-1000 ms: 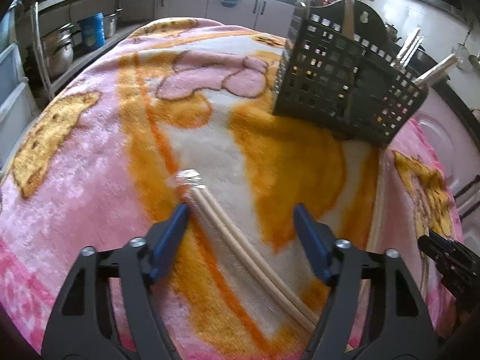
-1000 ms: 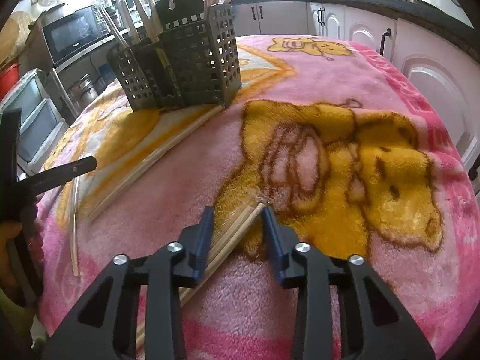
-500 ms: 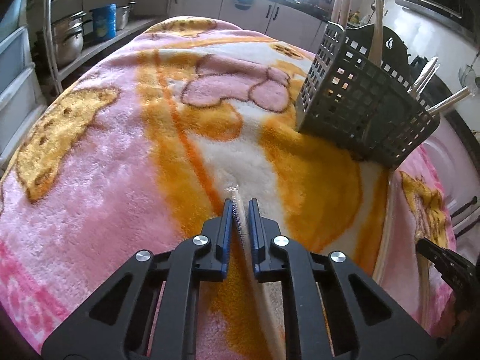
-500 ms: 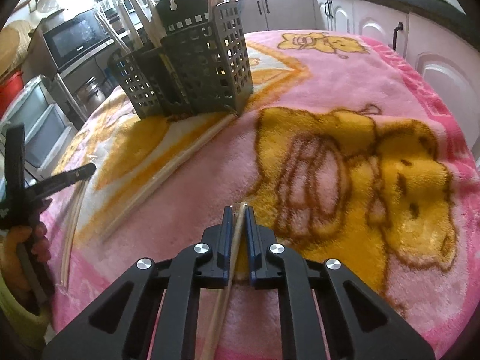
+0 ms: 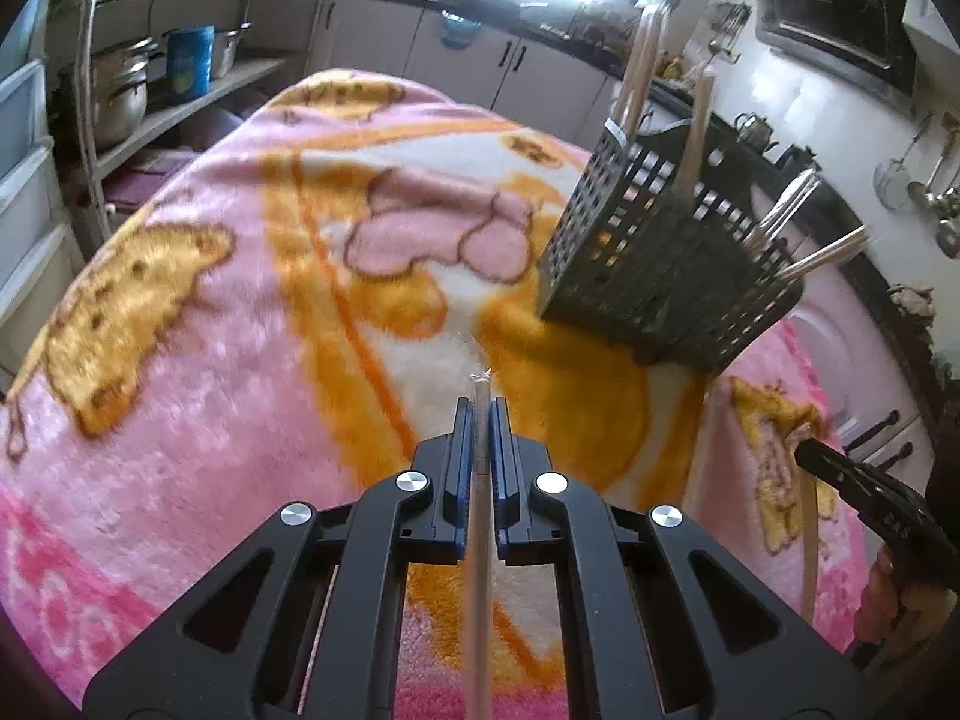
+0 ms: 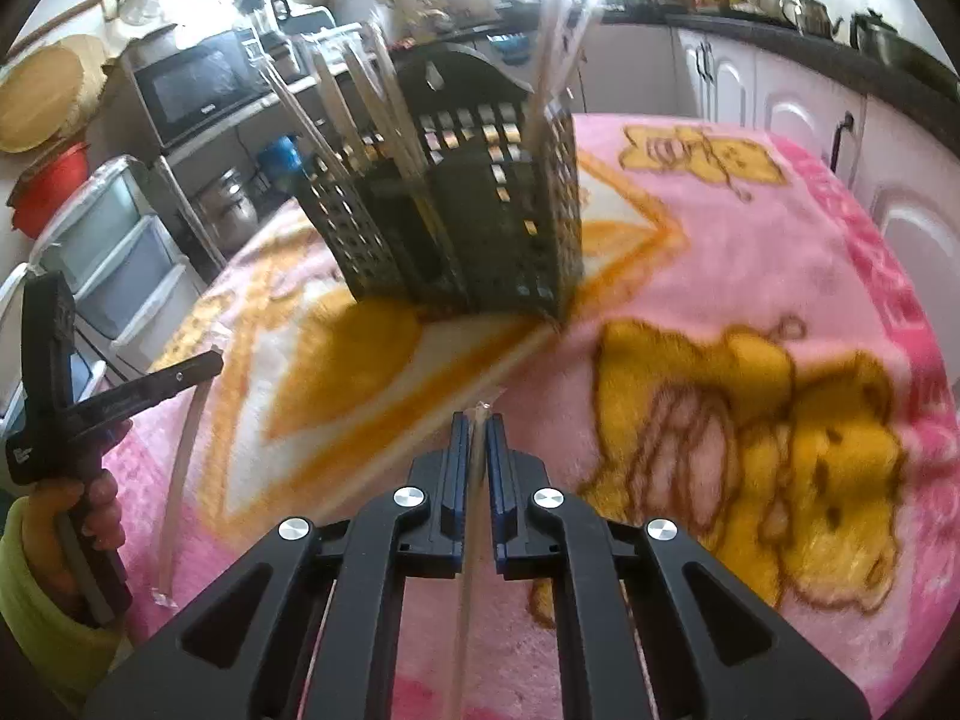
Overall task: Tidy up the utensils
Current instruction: 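Lift the chopstick with the left gripper and carry it above the caddy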
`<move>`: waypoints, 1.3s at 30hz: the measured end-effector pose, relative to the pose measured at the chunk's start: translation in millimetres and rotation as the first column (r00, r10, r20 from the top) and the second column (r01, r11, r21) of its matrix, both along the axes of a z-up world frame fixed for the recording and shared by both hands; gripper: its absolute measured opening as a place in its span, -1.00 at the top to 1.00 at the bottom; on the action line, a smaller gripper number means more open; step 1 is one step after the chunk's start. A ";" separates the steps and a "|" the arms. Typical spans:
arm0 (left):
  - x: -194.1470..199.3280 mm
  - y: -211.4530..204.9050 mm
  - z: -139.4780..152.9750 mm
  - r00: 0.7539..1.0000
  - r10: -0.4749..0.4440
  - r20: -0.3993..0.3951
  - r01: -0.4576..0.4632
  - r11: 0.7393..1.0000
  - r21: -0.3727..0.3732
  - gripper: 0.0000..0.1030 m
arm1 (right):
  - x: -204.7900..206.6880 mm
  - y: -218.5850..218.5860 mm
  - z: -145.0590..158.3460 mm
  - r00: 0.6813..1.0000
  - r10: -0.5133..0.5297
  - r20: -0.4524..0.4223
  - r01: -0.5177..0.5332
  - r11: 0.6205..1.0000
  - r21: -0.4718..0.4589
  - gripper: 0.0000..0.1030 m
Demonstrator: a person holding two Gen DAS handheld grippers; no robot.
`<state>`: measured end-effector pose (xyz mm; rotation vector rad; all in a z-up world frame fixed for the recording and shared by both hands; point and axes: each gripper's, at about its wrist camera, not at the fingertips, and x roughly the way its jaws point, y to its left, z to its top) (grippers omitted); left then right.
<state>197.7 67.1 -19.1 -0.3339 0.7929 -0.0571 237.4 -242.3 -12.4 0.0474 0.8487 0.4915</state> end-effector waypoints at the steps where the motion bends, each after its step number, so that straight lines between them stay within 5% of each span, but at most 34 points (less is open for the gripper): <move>1: -1.1 0.2 4.7 1.000 -0.004 0.009 0.004 1.000 0.000 0.98 | -0.5 1.3 5.3 1.000 0.002 0.013 -0.002 1.000 0.001 0.89; 20: -1.1 -8.3 75.4 0.986 -0.075 0.149 0.072 0.997 0.029 0.98 | -15.0 21.5 82.0 0.979 0.044 0.199 -0.053 0.998 0.039 0.89; 39: 20.2 -31.6 119.4 0.965 -0.126 0.231 0.112 0.991 0.073 0.98 | 0.5 33.5 123.9 0.952 0.045 0.301 -0.077 0.992 0.097 0.90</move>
